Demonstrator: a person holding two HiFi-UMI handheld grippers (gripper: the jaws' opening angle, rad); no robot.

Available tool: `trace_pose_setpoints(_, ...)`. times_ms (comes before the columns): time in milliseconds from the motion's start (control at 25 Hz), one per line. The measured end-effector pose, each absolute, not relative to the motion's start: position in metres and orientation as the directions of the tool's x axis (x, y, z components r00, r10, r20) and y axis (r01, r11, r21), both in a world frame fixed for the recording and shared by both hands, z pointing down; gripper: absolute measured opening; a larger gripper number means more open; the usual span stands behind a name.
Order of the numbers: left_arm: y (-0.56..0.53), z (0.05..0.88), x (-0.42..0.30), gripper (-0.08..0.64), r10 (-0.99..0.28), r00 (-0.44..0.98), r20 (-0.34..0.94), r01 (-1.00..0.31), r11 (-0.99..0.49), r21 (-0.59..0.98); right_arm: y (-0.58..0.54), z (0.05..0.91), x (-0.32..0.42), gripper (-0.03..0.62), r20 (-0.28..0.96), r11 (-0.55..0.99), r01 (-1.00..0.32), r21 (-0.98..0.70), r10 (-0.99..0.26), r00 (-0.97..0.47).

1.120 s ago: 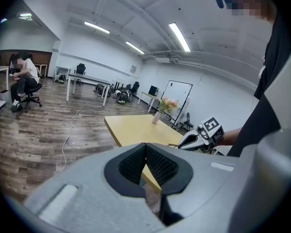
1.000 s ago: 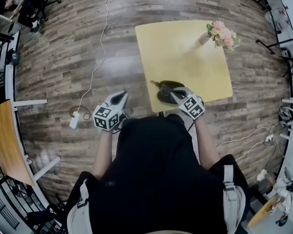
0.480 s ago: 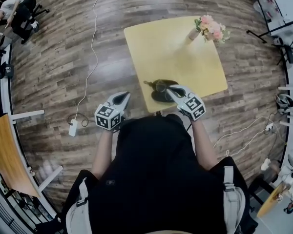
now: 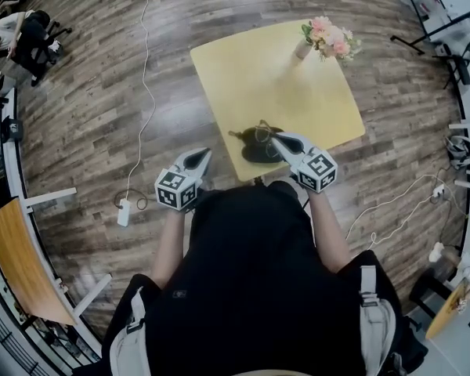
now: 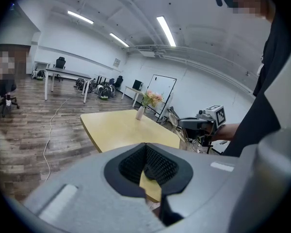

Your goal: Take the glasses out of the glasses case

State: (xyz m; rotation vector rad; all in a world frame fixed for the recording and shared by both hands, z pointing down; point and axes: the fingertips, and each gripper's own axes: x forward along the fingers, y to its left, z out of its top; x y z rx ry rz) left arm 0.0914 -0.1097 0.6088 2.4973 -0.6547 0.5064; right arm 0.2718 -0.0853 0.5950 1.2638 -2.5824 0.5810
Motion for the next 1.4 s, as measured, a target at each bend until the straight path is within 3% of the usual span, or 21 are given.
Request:
trace_pose_setpoints(560, -0.108, 0.605, 0.087, 0.011, -0.355, 0.800, 0.485, -0.553, -0.748, 0.366, -0.086, 0.588, 0.271, 0.018, 0.269, 0.562, -0.769, -0.304, -0.724, -0.635)
trace_pose_setpoints(1400, -0.107, 0.601, 0.095, 0.011, -0.362, 0.792, 0.492, -0.560, -0.751, 0.349, -0.087, 0.596, 0.277, 0.018, 0.276, 0.581, -0.756, -0.303, -0.706, -0.652)
